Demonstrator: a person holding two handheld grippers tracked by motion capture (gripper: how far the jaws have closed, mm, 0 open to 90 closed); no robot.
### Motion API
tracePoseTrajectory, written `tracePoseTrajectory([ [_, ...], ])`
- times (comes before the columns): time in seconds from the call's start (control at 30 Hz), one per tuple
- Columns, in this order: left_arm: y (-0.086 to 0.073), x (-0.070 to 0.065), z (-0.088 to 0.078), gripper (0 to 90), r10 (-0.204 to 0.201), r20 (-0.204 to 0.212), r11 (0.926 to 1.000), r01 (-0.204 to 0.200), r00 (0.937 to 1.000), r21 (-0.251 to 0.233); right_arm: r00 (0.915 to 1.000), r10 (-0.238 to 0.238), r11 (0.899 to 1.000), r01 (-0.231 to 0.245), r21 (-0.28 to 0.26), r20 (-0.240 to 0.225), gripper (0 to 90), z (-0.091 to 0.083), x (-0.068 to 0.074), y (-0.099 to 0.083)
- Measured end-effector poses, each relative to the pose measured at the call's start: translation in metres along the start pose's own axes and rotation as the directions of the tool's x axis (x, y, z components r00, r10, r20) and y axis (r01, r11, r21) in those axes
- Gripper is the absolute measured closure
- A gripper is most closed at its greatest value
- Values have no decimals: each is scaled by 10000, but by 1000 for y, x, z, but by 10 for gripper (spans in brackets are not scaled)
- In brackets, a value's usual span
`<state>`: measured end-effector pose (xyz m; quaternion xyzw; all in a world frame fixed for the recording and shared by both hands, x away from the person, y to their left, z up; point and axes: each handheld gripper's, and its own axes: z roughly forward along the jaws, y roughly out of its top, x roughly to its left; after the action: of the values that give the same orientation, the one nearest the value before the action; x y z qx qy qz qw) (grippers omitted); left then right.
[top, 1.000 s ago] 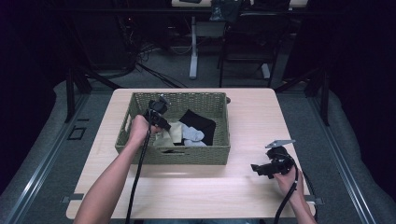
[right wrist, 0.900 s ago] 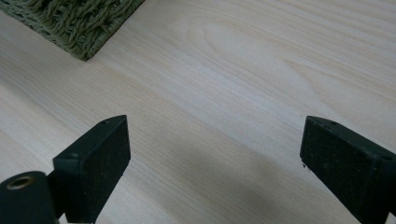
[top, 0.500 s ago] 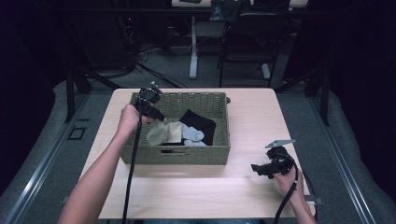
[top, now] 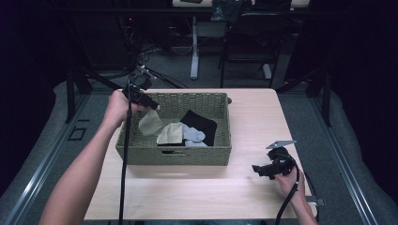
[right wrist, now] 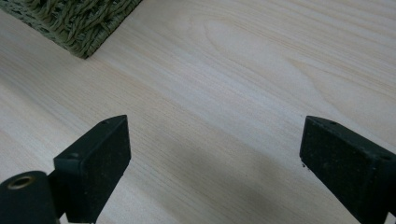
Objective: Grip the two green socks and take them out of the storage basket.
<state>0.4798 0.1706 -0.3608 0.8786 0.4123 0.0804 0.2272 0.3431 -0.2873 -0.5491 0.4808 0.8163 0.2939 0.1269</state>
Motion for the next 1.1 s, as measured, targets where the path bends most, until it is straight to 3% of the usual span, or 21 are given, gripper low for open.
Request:
tracePoseTrajectory([
  [0.33,12,4,-31,833,49,-247,10000,-50,9997,-67,10000,49,10000,-49,-5,27,80,0,0,0],
  [0.7,17,20,-69,834,-327,-740,9977,282,9967,-613,10000,49,10000,-49,36,26,80,0,-1,0],
  [0.97,6,38,-96,834,-837,-1252,9929,721,9886,-941,10000,35,10000,-35,40,45,80,0,0,0],
  [1.1,-9,56,-105,834,-1379,-1547,9871,1230,9783,-1021,10000,40,10000,-40,35,40,80,0,0,0],
])
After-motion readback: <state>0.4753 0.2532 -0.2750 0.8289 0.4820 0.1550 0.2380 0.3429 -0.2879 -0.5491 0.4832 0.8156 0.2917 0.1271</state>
